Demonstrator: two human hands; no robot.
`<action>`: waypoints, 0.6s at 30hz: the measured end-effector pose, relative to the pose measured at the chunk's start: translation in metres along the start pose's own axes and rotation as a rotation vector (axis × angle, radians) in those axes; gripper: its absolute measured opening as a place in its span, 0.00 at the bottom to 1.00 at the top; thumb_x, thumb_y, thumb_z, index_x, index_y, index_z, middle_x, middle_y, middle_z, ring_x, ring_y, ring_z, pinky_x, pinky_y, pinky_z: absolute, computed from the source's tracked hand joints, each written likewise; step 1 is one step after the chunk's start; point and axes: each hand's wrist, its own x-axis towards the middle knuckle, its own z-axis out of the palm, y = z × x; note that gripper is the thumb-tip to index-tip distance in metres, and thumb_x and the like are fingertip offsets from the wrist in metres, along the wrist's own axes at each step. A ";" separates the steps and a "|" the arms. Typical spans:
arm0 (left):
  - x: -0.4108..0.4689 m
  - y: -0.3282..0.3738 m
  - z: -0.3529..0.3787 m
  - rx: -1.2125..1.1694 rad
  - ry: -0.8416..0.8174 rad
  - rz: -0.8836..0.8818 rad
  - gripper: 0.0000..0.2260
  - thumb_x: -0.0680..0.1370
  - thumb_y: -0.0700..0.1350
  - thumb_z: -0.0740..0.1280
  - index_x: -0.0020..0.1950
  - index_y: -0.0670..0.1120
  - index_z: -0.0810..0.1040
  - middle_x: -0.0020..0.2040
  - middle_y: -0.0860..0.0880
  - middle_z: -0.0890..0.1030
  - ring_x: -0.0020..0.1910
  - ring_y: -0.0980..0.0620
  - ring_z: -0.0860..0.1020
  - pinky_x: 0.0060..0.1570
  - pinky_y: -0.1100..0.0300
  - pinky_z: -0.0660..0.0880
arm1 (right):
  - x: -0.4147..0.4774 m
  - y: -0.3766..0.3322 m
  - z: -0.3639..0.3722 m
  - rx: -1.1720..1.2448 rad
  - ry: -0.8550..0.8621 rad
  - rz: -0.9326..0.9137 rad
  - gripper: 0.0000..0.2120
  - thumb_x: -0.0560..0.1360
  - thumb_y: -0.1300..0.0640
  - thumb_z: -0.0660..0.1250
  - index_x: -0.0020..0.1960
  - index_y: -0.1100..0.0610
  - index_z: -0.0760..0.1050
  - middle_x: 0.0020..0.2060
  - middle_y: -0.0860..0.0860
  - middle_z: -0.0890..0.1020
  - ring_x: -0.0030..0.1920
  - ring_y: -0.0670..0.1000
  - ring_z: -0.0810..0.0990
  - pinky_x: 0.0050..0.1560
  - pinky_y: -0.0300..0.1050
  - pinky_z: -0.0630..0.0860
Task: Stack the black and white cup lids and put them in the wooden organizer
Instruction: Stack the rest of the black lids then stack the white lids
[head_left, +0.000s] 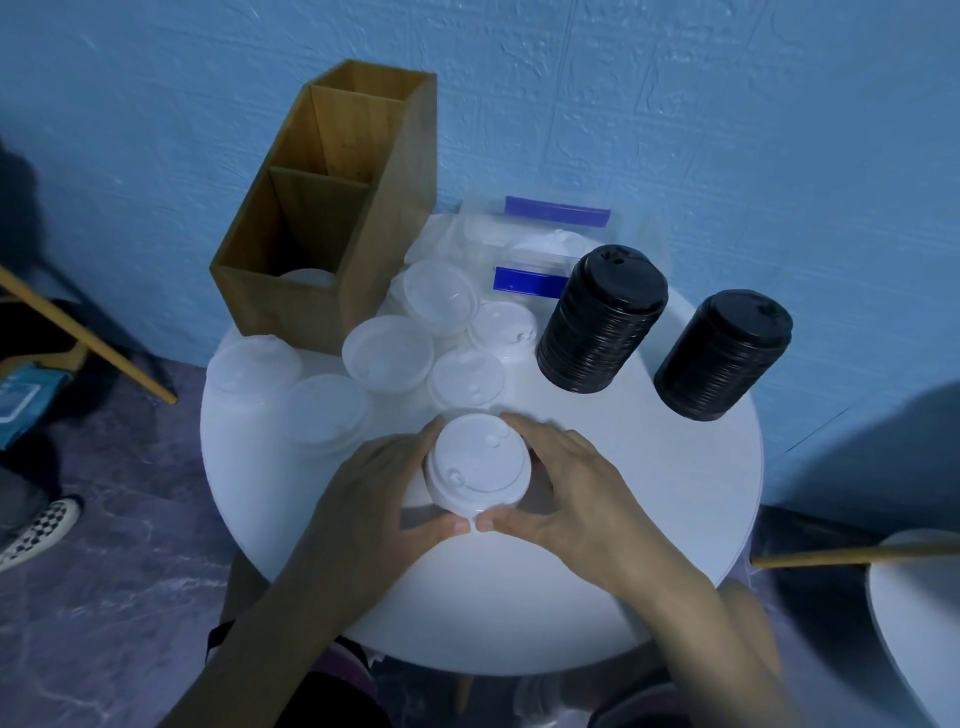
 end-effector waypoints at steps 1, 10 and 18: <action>0.000 0.000 0.000 0.007 -0.007 -0.002 0.35 0.70 0.67 0.66 0.72 0.50 0.70 0.60 0.47 0.83 0.57 0.55 0.75 0.60 0.57 0.69 | -0.001 0.000 0.002 -0.011 0.014 0.001 0.44 0.67 0.35 0.76 0.77 0.38 0.60 0.69 0.32 0.68 0.70 0.38 0.64 0.72 0.37 0.62; -0.003 0.007 -0.012 -0.004 -0.084 -0.035 0.30 0.74 0.62 0.70 0.74 0.67 0.62 0.67 0.60 0.72 0.63 0.63 0.67 0.61 0.74 0.57 | 0.001 0.004 0.000 -0.003 0.015 -0.010 0.44 0.66 0.34 0.76 0.77 0.37 0.60 0.70 0.31 0.68 0.70 0.39 0.63 0.71 0.35 0.61; -0.002 0.004 -0.013 -0.009 -0.101 -0.071 0.28 0.79 0.58 0.60 0.79 0.63 0.57 0.69 0.65 0.67 0.64 0.73 0.65 0.62 0.82 0.49 | 0.005 0.007 -0.003 0.126 0.034 0.021 0.36 0.71 0.39 0.75 0.75 0.34 0.64 0.55 0.31 0.74 0.60 0.40 0.70 0.54 0.28 0.65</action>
